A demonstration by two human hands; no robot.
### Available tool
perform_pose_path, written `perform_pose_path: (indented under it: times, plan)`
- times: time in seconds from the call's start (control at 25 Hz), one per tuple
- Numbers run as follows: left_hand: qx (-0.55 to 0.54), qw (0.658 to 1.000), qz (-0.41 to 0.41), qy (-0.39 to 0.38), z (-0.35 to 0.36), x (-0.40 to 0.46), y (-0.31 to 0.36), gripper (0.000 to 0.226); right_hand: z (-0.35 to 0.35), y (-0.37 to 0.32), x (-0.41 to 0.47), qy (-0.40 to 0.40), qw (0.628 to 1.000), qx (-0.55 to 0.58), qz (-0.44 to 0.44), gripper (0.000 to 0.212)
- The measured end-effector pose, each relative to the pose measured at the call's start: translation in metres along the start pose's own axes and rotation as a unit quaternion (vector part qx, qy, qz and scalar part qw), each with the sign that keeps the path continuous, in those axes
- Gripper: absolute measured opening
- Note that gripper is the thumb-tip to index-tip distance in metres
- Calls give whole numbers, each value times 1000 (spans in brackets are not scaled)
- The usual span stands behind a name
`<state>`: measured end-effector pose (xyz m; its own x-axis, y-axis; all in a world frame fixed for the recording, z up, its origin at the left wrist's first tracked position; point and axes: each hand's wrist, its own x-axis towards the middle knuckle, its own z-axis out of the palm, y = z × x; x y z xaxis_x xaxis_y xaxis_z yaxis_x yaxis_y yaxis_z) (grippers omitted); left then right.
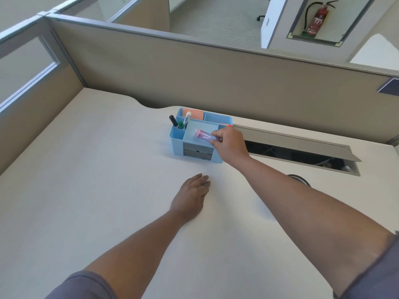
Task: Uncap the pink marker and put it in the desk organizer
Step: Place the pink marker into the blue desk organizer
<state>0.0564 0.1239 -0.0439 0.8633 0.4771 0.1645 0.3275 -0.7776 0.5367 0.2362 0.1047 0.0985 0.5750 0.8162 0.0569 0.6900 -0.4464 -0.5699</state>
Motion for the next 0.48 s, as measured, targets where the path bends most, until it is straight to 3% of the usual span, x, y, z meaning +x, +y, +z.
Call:
perform_pose_path:
  times: [0.16, 0.48]
  plan:
    - [0, 1000, 4, -5, 1, 9, -3, 30, 6, -2, 11, -17, 999, -11, -34, 32]
    - [5, 1000, 6, 2, -1, 10, -2, 30, 12, 1, 18, 0, 1000, 7, -25, 14]
